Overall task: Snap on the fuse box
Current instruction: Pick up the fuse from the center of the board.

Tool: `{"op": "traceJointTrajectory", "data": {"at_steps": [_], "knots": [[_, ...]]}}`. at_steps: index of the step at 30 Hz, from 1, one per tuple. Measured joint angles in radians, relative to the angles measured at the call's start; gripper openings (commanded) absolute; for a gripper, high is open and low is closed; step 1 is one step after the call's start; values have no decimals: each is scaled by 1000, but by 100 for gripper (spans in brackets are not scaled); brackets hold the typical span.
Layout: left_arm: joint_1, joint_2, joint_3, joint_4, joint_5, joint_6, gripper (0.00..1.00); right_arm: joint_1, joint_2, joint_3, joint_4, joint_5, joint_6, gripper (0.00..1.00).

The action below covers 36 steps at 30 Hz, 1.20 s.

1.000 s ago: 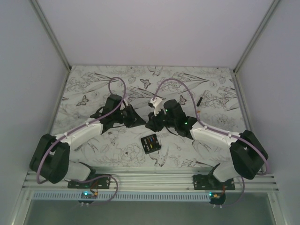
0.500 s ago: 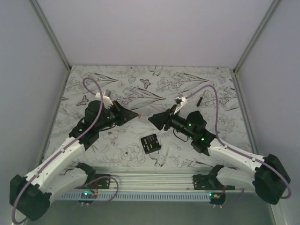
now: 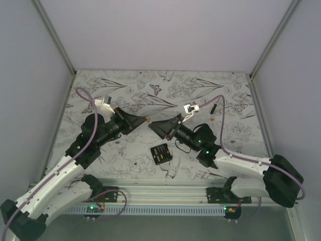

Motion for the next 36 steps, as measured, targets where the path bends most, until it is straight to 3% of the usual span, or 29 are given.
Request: {"op": "traceJointTrajectory", "data": {"at_steps": [5,15,36], "knots": [[-41,-24,0,32,-33,-22,0,23,27,1,89,38,33,43],[-75,-56,0,58,-56,-45,0,24,48,1,203,64,62,28],[-85,-80,-2,98,-90,-63,0,24,109,26,316,48,121,15]]}}
